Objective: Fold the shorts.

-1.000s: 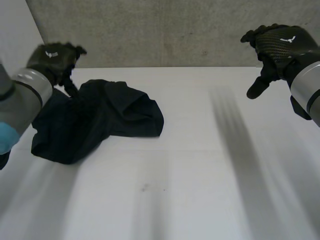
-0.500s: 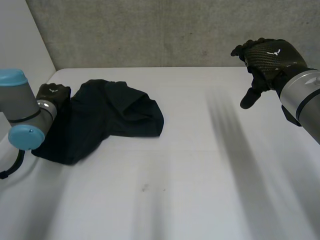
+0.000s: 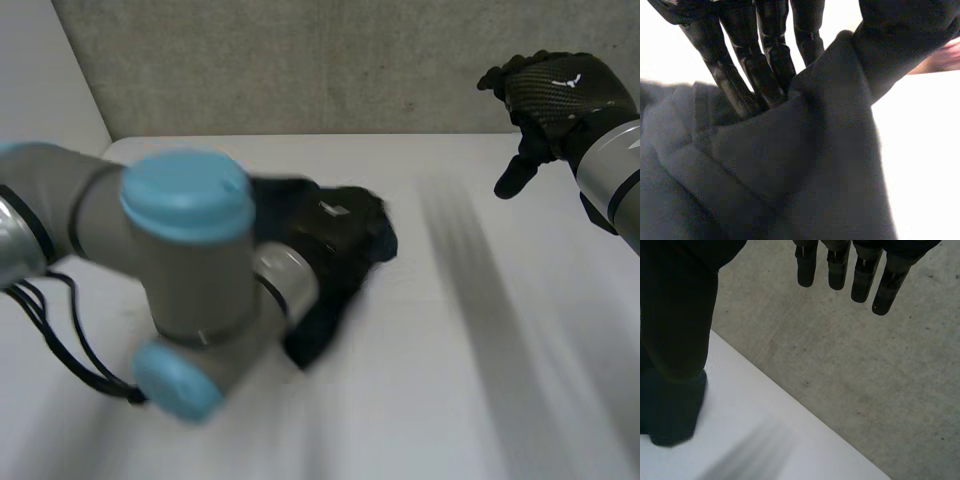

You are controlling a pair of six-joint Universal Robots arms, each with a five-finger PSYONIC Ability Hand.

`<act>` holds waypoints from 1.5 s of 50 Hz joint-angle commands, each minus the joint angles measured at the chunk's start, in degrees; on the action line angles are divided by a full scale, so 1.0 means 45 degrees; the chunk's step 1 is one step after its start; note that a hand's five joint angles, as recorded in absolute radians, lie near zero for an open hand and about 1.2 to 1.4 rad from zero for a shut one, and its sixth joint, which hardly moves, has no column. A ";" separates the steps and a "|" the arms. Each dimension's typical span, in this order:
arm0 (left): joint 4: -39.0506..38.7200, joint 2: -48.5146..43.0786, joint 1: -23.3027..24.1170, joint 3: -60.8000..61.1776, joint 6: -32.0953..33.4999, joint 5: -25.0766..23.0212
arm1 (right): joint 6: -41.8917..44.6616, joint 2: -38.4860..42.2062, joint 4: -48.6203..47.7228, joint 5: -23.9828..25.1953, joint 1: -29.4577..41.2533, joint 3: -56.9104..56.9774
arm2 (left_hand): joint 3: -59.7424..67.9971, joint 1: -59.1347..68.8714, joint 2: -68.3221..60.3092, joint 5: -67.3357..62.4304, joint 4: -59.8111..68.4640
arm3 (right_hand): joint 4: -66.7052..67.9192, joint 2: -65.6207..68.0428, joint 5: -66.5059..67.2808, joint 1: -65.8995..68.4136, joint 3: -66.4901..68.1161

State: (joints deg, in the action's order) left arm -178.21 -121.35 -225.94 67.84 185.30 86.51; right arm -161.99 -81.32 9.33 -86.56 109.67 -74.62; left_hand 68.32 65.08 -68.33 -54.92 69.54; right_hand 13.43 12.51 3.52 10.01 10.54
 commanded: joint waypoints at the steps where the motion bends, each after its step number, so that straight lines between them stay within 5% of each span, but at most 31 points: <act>1: -0.0554 0.0267 0.2280 0.0667 -0.0006 0.0209 | 0.0001 -0.0131 0.0017 0.0055 0.0005 0.0039 | -1.0349 -0.9629 1.0351 0.9594 -1.0618 | -0.0761 -0.0558 -0.0782 -0.0002 -0.0121; 10: -0.0437 0.1184 0.0192 0.0745 -0.0025 0.1771 | -0.0038 -0.0111 0.0017 0.0113 0.0005 0.0039 | -1.2053 -1.1333 1.2055 1.1298 -1.2323 | -0.0761 -0.0558 -0.0782 -0.0002 -0.0121; 18: 0.0227 0.2200 -0.1879 0.2733 -0.0161 0.1559 | -0.0038 -0.0053 0.0134 0.0133 0.0122 0.0001 | -1.2016 -1.1296 1.2018 1.1261 -1.2286 | -0.0761 -0.0558 -0.0782 -0.0002 -0.0121; 32: 0.0228 0.2982 -0.2642 0.4183 -0.1508 0.0619 | 0.0003 0.1411 0.1151 0.1031 0.1215 -0.1600 | -1.1904 -1.1184 1.1906 1.1148 -1.2173 | -0.0761 -0.0558 -0.0782 -0.0002 -0.0121; 40: 0.0208 0.3294 -0.2564 0.4046 -0.2037 0.0580 | -0.4352 0.2368 -0.1933 0.1402 0.1938 -0.3534 | -1.1904 -1.1184 1.1906 1.1148 -1.2173 | -0.0761 -0.0558 -0.0782 -0.0002 -0.0121; 42: 0.0228 0.3430 -0.2506 0.4065 -0.2037 0.0599 | -0.4608 0.2719 -0.2715 0.1345 0.2036 -0.3847 | -1.1941 -1.1221 1.1943 1.1185 -1.2210 | 0.2151 0.2354 0.2130 0.2910 0.2791; 44: 0.0228 0.3548 -0.2486 0.4104 -0.2056 0.0600 | -0.4550 0.2876 -0.3126 0.1169 0.2075 -0.3886 | -1.1979 -1.1258 1.1981 1.1223 -1.2248 | 0.8939 0.9142 0.8918 0.9699 0.9580; 45: 0.0208 0.3626 -0.2486 0.4143 -0.2056 0.0600 | -0.4472 0.2935 -0.3437 0.0994 0.1959 -0.3828 | -1.1979 -1.1258 1.1981 1.1223 -1.2248 | 1.4675 1.4878 1.4654 1.5435 1.5316; 46: 0.0228 0.3781 -0.2505 0.4202 -0.2056 0.0600 | -0.4375 0.2897 -0.3595 0.0838 0.1861 -0.3808 | -1.2016 -1.1295 1.2018 1.1260 -1.2285 | 1.4793 1.4996 1.4772 1.5553 1.5434; 52: 0.0267 0.4154 -0.2603 0.4611 -0.2056 0.0658 | -0.2484 0.2370 -0.4027 -0.0101 0.0421 -0.3633 | -1.2091 -1.1370 1.2093 1.1335 -1.2360 | 1.4794 1.4998 1.4773 1.5554 1.5435; 56: 0.0267 0.4154 -0.2526 0.5100 -0.2115 0.0678 | -0.1777 0.2485 -0.3832 0.0423 -0.0229 -0.3885 | -1.2053 -1.1333 1.2055 1.1298 -1.2323 | 1.4794 1.4998 1.4773 1.5554 1.5435; 68: 0.0208 0.1637 -0.0886 0.4849 -0.3988 0.0756 | -0.3650 0.2447 -0.3694 0.1754 -0.0269 -0.4375 | -1.1941 -1.1221 1.1943 1.1186 -1.2211 | 1.4794 1.4998 1.4773 1.5554 1.5435; 70: 0.0208 0.1440 -0.0787 0.4672 -0.4068 0.0736 | -0.3690 0.2428 -0.3636 0.1812 -0.0230 -0.4375 | -1.1941 -1.1221 1.1943 1.1186 -1.2211 | 1.0799 1.1002 1.0778 1.1559 1.1440; 71: 0.0189 0.1401 -0.0767 0.4594 -0.4068 0.0736 | -0.3613 0.2428 -0.3500 0.1851 -0.0210 -0.4375 | -1.1941 -1.1221 1.1943 1.1186 -1.2211 | 0.4887 0.5090 0.4866 0.5646 0.5527; 72: 0.0131 0.1342 -0.0748 0.4477 -0.4068 0.0736 | -0.3573 0.2428 -0.3402 0.1871 -0.0210 -0.4375 | -1.1941 -1.1221 1.1943 1.1186 -1.2211 | 0.3125 0.3329 0.3104 0.3885 0.3766; 75: -0.0026 0.1186 -0.0767 0.4184 -0.4068 0.0756 | -0.3476 0.2311 -0.2857 0.1929 -0.0346 -0.4375 | -1.1941 -1.1221 1.1943 1.1186 -1.2211 | 0.2585 0.2789 0.2564 0.3345 0.3226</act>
State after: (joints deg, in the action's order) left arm -177.41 -114.08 -229.75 89.39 167.55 89.93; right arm -177.96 -70.32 -6.67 -78.32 108.46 -94.37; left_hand 15.26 15.22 -14.66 -4.11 14.87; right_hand 37.45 35.53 28.23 29.25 37.00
